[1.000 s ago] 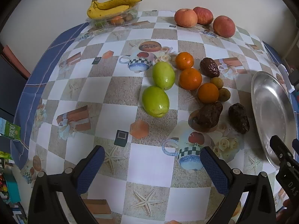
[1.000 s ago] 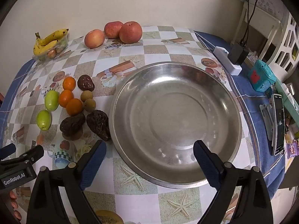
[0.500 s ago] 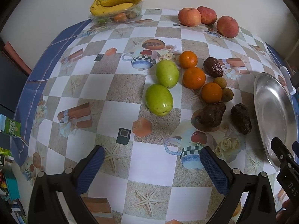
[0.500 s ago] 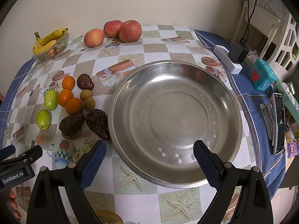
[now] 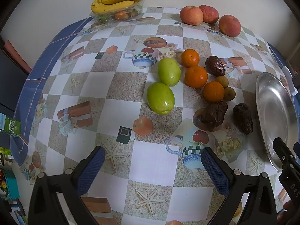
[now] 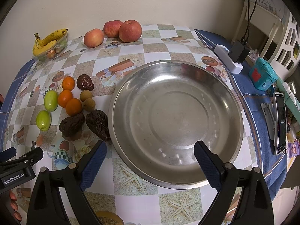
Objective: Organize fruits
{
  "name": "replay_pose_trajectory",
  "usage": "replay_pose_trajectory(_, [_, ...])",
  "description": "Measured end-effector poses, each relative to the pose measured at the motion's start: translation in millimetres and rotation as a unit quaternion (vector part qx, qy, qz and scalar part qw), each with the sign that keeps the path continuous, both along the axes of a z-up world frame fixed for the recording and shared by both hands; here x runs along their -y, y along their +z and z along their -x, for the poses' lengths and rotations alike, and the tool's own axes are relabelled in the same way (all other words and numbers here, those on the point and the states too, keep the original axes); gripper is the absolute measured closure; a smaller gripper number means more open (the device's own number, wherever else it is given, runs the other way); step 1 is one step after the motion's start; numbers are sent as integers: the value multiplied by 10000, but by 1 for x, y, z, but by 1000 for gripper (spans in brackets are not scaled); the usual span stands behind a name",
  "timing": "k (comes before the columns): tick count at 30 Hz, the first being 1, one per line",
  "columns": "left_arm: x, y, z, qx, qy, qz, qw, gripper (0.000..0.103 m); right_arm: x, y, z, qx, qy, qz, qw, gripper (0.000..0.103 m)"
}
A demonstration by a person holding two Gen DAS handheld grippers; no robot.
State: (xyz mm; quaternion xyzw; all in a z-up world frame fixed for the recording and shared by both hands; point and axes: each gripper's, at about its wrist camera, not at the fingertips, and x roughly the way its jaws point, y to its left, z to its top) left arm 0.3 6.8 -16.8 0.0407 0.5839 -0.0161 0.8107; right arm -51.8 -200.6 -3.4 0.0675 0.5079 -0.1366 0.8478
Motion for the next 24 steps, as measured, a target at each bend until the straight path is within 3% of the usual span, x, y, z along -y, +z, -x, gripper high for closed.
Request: replay_pose_trajectory(24, [-4,-2,-2,-72,124,63,9999,0,1,0,-1,-13,2,-16,10000,9])
